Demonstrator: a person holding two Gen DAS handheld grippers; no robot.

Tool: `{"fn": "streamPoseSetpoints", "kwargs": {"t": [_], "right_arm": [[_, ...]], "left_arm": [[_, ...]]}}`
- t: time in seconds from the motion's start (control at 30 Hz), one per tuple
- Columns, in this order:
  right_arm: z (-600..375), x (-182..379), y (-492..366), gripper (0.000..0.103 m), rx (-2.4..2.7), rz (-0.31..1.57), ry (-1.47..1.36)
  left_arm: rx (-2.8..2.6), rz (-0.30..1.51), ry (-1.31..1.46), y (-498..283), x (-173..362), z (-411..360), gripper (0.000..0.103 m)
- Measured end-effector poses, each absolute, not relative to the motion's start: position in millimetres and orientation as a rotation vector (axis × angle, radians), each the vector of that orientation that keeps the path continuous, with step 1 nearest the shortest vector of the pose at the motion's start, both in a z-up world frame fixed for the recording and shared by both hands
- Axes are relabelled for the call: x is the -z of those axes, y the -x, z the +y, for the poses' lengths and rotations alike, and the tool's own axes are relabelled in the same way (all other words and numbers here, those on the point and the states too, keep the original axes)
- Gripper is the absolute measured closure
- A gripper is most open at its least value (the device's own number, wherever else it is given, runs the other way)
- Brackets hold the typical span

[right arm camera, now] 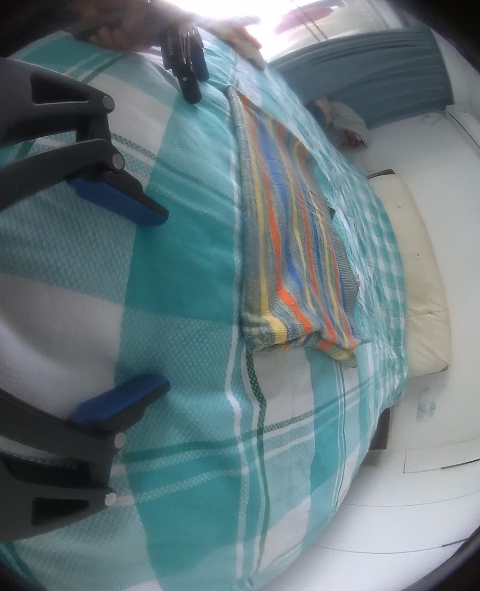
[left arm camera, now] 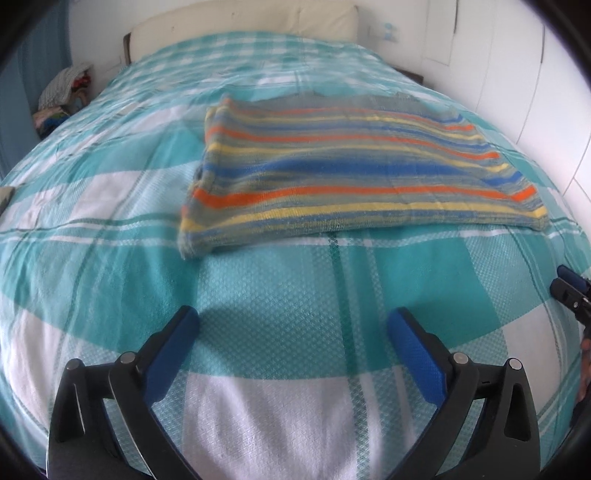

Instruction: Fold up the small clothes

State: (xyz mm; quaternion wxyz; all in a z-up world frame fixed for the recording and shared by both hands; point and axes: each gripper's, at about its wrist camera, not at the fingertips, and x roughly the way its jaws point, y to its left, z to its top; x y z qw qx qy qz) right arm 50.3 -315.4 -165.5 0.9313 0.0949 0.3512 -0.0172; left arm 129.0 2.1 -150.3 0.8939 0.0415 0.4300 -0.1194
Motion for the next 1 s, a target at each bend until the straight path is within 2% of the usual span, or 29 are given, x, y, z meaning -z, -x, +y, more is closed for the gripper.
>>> {"fn": "streamPoseSetpoints", "kwargs": {"t": [1.0], "right_arm": [[-314.4,165.8,-49.5,0.02,0.032,0.711,-0.203]], "left_arm": [[0.234,0.883,-0.11,-126.6,153.3,-2.7,0.0]]}}
